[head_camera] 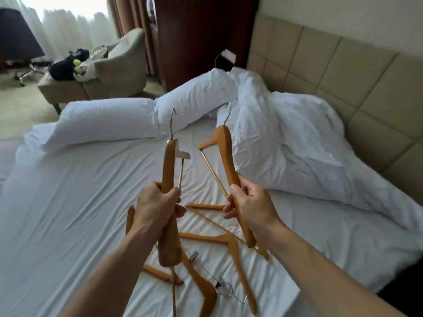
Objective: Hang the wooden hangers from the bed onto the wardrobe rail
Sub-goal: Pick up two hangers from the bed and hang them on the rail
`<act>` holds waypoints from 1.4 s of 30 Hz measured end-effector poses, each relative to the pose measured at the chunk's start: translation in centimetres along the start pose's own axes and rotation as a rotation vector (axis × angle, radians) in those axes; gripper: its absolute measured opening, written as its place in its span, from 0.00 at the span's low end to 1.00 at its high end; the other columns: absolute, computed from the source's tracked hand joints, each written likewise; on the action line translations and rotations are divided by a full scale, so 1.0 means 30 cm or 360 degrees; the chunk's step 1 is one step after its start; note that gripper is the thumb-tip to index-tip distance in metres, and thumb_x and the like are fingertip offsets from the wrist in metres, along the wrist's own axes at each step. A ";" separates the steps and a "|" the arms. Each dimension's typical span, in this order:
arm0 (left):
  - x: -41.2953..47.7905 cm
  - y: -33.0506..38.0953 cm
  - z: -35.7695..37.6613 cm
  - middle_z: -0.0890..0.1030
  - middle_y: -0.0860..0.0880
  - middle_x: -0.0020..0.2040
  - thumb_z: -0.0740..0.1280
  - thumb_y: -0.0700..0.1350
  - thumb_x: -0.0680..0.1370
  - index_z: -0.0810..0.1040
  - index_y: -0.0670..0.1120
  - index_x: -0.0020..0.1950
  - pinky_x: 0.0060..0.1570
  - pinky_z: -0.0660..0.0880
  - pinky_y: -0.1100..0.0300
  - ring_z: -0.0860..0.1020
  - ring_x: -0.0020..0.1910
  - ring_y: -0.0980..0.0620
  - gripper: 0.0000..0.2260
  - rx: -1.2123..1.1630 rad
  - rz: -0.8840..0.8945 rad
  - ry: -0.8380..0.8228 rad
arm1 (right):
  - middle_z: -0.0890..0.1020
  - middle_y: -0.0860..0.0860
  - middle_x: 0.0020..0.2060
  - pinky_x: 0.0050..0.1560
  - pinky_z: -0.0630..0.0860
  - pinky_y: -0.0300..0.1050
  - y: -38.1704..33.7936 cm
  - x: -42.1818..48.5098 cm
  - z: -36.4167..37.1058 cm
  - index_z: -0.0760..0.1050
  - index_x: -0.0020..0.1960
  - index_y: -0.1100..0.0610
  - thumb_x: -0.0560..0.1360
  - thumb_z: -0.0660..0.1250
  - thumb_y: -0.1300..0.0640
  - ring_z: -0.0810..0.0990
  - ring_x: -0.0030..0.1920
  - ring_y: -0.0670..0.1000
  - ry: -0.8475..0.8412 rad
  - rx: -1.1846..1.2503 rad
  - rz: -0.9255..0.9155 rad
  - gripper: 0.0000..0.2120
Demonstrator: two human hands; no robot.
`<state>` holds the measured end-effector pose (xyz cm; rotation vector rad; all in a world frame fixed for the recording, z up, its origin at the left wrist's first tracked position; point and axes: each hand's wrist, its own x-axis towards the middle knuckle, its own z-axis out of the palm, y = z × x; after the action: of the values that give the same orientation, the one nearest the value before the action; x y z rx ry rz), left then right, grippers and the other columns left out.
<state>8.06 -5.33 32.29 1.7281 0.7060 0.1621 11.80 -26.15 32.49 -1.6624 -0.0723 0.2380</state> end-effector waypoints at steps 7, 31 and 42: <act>-0.203 0.321 -0.039 0.84 0.40 0.34 0.70 0.38 0.80 0.78 0.38 0.53 0.38 0.87 0.38 0.88 0.30 0.40 0.05 -0.0011 0.0243 -0.0311 | 0.77 0.56 0.36 0.40 0.78 0.46 -0.276 -0.268 -0.072 0.77 0.70 0.44 0.85 0.62 0.60 0.77 0.36 0.53 0.0129 0.0128 -0.0105 0.18; -1.746 0.725 0.352 0.87 0.37 0.36 0.72 0.41 0.79 0.82 0.36 0.50 0.27 0.84 0.57 0.88 0.28 0.44 0.08 0.0190 0.0965 -0.1650 | 0.79 0.55 0.39 0.39 0.77 0.46 -0.671 -1.884 -0.715 0.77 0.69 0.48 0.85 0.62 0.51 0.78 0.39 0.54 0.1675 0.0034 -0.0331 0.14; -2.529 0.657 0.378 0.87 0.31 0.40 0.73 0.41 0.81 0.81 0.33 0.53 0.28 0.84 0.55 0.86 0.27 0.43 0.10 0.0226 0.1097 -0.2532 | 0.80 0.52 0.36 0.30 0.75 0.43 -0.737 -2.656 -0.740 0.77 0.70 0.51 0.85 0.63 0.56 0.79 0.34 0.50 0.2559 -0.0007 -0.0282 0.14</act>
<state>-40.59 -57.56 66.62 1.5701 -1.0488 -0.7504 -59.48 -60.42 65.29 -1.4162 0.9692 -1.2381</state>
